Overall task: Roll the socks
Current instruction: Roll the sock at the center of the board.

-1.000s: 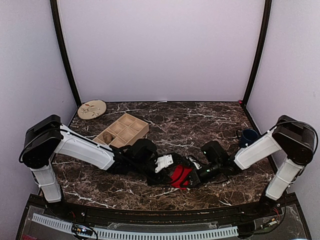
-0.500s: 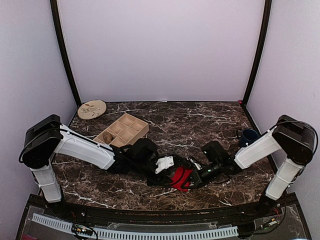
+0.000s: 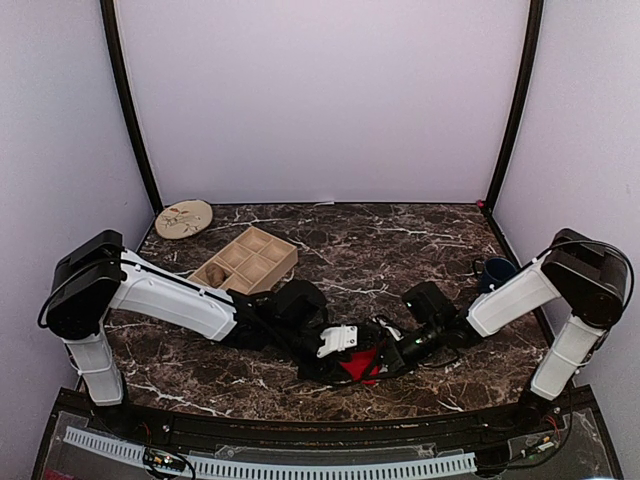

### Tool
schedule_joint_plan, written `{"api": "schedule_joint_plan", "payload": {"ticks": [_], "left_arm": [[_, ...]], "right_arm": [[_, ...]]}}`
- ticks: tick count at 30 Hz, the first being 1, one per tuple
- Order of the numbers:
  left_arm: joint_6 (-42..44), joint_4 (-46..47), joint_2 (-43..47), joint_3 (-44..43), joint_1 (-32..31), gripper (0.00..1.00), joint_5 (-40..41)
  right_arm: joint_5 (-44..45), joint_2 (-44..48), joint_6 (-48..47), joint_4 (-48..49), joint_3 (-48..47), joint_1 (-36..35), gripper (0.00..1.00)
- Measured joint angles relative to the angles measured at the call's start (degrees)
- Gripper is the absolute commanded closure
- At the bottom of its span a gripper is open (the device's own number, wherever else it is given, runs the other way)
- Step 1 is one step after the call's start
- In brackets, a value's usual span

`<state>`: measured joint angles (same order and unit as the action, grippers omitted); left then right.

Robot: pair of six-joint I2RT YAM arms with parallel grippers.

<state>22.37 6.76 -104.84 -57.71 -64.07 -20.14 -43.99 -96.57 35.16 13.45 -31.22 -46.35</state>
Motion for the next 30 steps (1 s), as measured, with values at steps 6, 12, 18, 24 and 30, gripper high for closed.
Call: {"api": "schedule_joint_plan", "payload": {"ticks": [6, 12, 18, 24, 30], "left_arm": [[2.6, -0.55, -2.4, -0.31, -0.24, 0.6, 1.42], [4.57, -0.09, -3.19, -0.31, -0.24, 0.6, 4.63], [6.03, 0.35, -3.65, -0.33, -0.24, 0.6, 6.43], [8.02, -1.11, -4.94, -1.97, -0.24, 0.61, 4.9], [9.94, -5.16, -7.26, -5.7, -0.15, 0.72, 1.92]], "right_arm": [[-0.61, 0.0, -0.37, -0.48, -0.04, 0.02, 1.0], [-1.27, 0.02, -0.46, -0.68, -0.04, 0.02, 1.0], [-1.64, 0.02, -0.63, -0.81, -0.04, 0.02, 1.0], [-2.51, 0.02, -1.03, -1.57, -0.09, 0.17, 1.0], [-3.06, -0.07, -1.88, -3.41, -0.76, 0.28, 1.0]]}}
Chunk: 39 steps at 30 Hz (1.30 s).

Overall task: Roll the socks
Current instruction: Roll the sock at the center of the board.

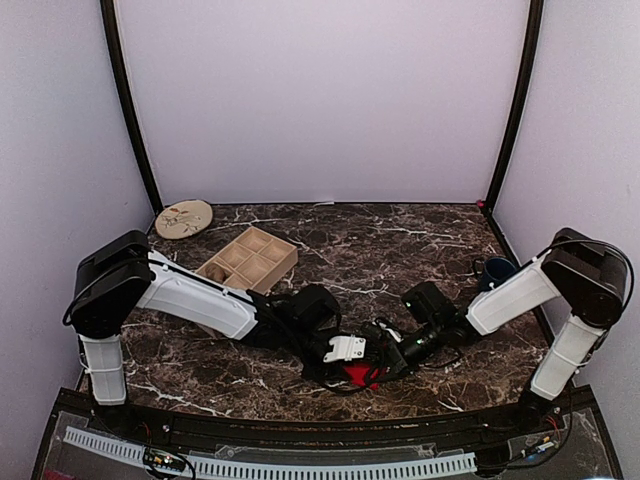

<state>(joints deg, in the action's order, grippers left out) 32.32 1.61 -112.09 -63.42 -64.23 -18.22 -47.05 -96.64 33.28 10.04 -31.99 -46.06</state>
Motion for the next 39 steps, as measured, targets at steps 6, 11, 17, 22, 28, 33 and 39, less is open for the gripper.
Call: {"api": "schedule_joint_plan", "payload": {"ticks": [6, 11, 17, 22, 28, 33, 39], "left_arm": [[1.53, -4.46, -2.03, -4.15, 0.17, 1.0, -3.82], [2.12, -6.38, -2.71, -5.46, 0.46, 1.0, -5.79], [1.92, -7.45, -2.86, -5.88, 0.48, 1.0, -6.64], [1.01, -8.2, -2.86, -5.99, 1.01, 1.0, -7.56], [-1.11, -12.96, -4.44, -9.18, 2.32, 1.0, -10.56], [-3.65, -20.48, -8.57, -16.35, 3.76, 1.0, -13.97], [-6.67, -28.52, -13.53, -23.61, 6.34, 1.0, -20.48]], "right_arm": [[-0.52, -0.02, -1.29, -3.06, -0.72, 0.02, 0.9], [-0.33, 0.35, -2.93, -6.75, -2.1, 0.13, 0.65], [2.69, 3.87, -3.85, -9.11, -2.82, 0.59, 0.59], [6.19, 7.52, -4.33, -11.28, -2.95, 0.87, 0.57], [14.12, 11.61, -5.16, -15.13, -2.58, 0.96, 0.57], [24.24, 17.81, -5.03, -17.59, -0.39, 1.01, 0.57], [33.9, 25.57, -4.11, -18.62, 3.21, 1.03, 0.57]]}}
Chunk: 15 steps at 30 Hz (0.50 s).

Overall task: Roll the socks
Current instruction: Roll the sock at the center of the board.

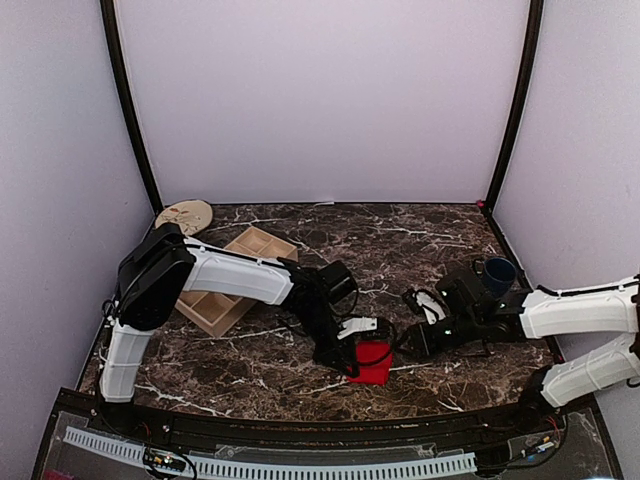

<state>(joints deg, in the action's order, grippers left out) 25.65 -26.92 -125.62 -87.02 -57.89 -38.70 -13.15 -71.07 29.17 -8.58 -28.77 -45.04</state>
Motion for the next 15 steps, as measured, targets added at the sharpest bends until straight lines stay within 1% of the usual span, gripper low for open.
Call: {"api": "schedule_joint_plan", "payload": {"ticks": [6, 11, 15], "left_arm": [[-1.14, -7.15, -4.0, -5.33, 1.51, 1.0, -6.21], [-1.55, -12.52, -7.19, -9.51, 2.51, 1.0, -10.21], [-1.9, -14.99, -8.07, -10.45, 2.84, 1.0, -11.82]], "right_arm": [[4.68, 6.93, 1.57, -0.33, 3.98, -1.38, 0.57], [8.96, 10.84, 1.7, -0.11, 4.76, -7.63, 0.56], [13.4, 11.76, 0.96, 0.46, 4.76, -13.79, 0.56]]}}
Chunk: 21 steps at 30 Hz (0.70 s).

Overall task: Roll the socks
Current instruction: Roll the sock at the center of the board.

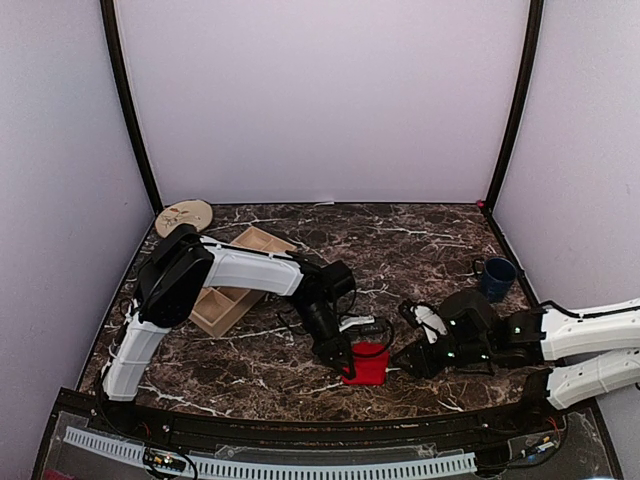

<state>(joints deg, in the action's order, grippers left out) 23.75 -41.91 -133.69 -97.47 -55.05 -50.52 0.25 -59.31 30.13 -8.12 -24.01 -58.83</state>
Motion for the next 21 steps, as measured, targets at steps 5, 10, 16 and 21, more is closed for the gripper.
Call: {"api": "schedule_joint_plan", "payload": {"ticks": [5, 10, 16, 21], "left_arm": [[-0.15, -1.64, -0.46, 0.0, 0.24, 1.0, -1.51], [-0.22, -2.19, -0.79, -0.02, 0.42, 1.0, -2.58], [-0.22, -2.69, -1.18, -0.02, 0.81, 1.0, -3.74], [-0.22, -2.82, -1.42, -0.02, 0.96, 1.0, -4.5]], "right_arm": [[4.5, -0.02, -1.99, 0.9, 0.04, -6.71, 0.54], [7.13, -2.45, -4.92, 3.02, 0.02, -11.23, 0.49], [7.98, -11.41, -8.57, 4.63, -1.92, -13.11, 0.47], [8.68, -14.86, -11.17, 6.36, -4.26, -13.55, 0.44]]}}
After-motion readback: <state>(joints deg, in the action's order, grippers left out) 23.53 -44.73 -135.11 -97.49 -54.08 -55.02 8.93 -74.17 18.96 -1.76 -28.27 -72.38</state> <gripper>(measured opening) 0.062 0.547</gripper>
